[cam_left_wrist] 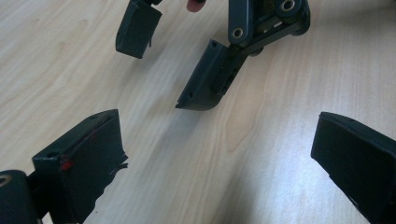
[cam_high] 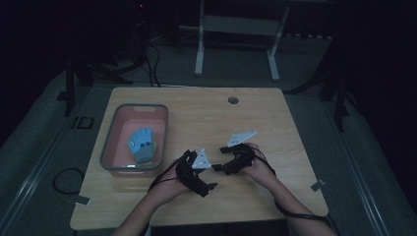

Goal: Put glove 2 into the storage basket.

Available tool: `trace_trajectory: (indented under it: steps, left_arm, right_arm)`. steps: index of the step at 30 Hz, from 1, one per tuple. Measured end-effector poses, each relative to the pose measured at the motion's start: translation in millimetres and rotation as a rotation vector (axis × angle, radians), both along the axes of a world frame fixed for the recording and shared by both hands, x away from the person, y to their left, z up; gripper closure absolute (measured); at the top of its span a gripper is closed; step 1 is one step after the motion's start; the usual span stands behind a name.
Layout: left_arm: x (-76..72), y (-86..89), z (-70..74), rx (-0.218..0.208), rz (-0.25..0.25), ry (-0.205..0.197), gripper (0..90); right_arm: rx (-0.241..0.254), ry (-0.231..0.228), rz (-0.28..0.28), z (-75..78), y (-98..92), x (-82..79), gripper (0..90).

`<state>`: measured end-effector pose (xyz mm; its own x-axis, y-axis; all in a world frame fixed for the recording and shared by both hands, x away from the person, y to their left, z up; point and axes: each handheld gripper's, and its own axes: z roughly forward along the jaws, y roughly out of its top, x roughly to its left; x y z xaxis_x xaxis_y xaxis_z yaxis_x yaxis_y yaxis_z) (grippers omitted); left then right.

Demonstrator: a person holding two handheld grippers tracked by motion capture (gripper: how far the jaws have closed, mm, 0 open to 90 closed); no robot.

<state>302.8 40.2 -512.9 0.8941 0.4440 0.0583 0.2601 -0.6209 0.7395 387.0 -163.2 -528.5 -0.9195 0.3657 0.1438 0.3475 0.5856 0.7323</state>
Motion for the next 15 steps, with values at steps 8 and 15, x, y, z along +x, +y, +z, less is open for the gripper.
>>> trace_trajectory:
  steps: [8, 15]
  left_arm:
    - [-6.9, -11.2, -9.1, -0.012, -0.04, 0.0, 2.7]
    - [-10.8, -20.1, -22.0, -0.013, -0.067, 0.018, 2.7]
  right_arm:
    - [0.011, 0.003, -0.016, -11.1, -14.5, -9.5, 14.6]
    - [-0.014, 0.014, -0.029, -21.1, -23.8, -15.9, 14.7]
